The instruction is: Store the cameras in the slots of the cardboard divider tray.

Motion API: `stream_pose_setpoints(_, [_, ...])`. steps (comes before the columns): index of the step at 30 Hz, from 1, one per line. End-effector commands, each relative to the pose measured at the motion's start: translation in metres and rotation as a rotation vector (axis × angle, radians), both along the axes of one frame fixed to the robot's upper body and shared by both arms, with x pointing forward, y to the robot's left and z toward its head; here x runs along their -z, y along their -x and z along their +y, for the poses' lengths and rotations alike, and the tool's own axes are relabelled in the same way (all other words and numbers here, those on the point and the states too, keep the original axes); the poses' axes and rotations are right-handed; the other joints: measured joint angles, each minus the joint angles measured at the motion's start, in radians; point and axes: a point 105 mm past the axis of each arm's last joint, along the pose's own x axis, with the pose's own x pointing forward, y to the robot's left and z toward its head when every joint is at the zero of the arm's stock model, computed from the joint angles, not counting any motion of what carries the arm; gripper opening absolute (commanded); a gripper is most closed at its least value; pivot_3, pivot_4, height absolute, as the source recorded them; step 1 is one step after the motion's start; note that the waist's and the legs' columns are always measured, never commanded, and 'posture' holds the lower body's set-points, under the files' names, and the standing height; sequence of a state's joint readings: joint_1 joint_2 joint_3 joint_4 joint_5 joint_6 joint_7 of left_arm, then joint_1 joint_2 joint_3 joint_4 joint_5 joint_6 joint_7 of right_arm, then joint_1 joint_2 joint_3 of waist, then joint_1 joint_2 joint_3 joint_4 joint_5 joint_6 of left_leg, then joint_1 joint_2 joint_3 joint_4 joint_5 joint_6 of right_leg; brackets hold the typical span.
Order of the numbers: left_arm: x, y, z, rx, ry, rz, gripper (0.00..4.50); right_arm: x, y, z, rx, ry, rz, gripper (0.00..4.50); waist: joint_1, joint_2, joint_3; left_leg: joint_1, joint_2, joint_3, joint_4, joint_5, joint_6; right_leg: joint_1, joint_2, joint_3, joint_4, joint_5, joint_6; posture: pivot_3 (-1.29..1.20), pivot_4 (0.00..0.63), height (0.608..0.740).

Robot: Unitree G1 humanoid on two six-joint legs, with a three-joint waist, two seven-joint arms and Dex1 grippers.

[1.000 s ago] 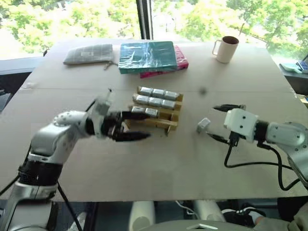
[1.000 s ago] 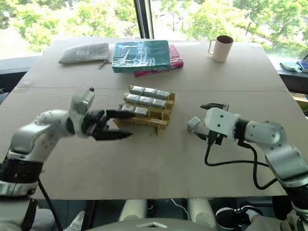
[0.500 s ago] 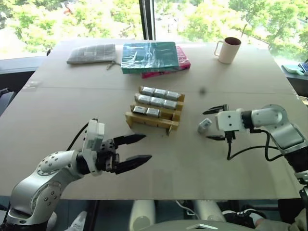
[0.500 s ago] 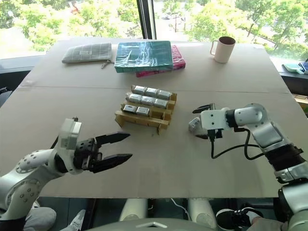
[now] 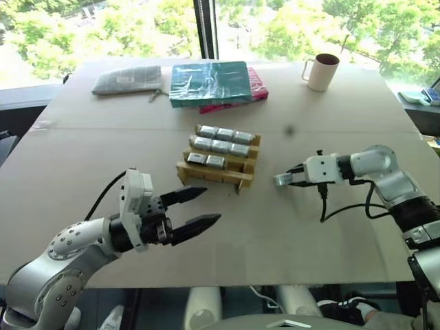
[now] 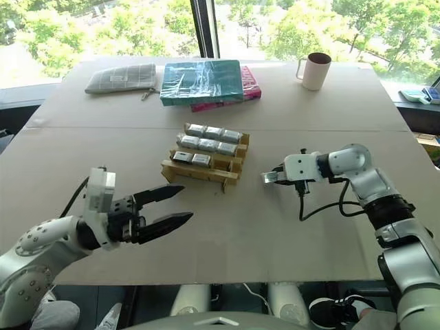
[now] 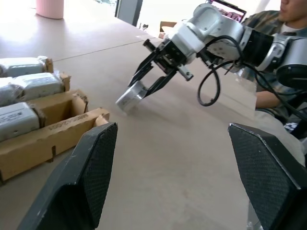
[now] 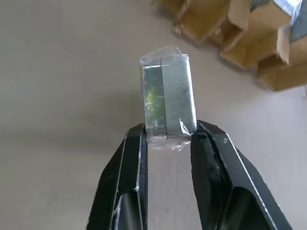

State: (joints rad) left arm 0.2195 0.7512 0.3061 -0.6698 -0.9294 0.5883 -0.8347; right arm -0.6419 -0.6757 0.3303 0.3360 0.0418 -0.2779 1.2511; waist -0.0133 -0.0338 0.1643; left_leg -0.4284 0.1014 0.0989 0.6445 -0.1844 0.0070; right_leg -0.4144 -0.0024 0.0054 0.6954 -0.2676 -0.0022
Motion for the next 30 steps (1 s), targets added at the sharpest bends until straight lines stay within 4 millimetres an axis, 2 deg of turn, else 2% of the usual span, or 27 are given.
stream_pose_setpoints(1, [-0.001, 0.0, 0.005, -0.036, -0.002, -0.047, 3.83, -0.044, 0.004, 0.015, 0.053, -0.167, 0.004, 0.73, 0.0, 0.0, 0.0, 0.0, 0.0, 0.0, -0.001, 0.0, 0.0, 0.0, 0.0, 0.002, 0.0, 0.0, 0.0, 0.0, 0.15, 0.74])
stream_pose_setpoints(6, [0.011, -0.005, 0.017, -0.086, 0.0, -0.041, 3.83, -0.059, 0.015, 0.04, 0.13, -0.249, 0.129, 0.73, 0.0, 0.0, 0.0, 0.001, 0.0, 0.0, -0.003, 0.0, 0.0, -0.002, -0.001, 0.006, 0.0, 0.0, -0.001, 0.0, 0.15, 0.74])
stream_pose_setpoints(13, [0.021, -0.005, 0.029, -0.113, -0.016, -0.042, 3.83, -0.069, 0.006, 0.074, 0.281, -0.369, 0.308, 0.73, -0.002, 0.0, 0.0, 0.0, 0.0, 0.004, -0.005, 0.0, 0.0, -0.007, -0.006, 0.007, 0.0, -0.002, -0.004, 0.0, 0.15, 0.74])
stream_pose_setpoints(21, [0.025, 0.0, 0.032, -0.121, -0.026, -0.045, 3.83, -0.059, -0.004, 0.086, 0.348, -0.393, 0.361, 0.73, 0.0, -0.001, 0.0, -0.004, -0.003, 0.007, -0.01, 0.0, 0.0, -0.01, -0.006, 0.006, -0.002, 0.0, -0.001, 0.0, 0.15, 0.74])
stream_pose_setpoints(30, [0.028, 0.005, 0.031, -0.125, -0.023, -0.037, 3.83, -0.053, -0.007, 0.1, 0.344, -0.395, 0.372, 0.73, -0.004, -0.001, 0.0, -0.003, -0.001, 0.007, -0.01, 0.0, 0.0, -0.013, -0.001, 0.009, -0.001, 0.0, 0.0, 0.0, 0.15, 0.74])
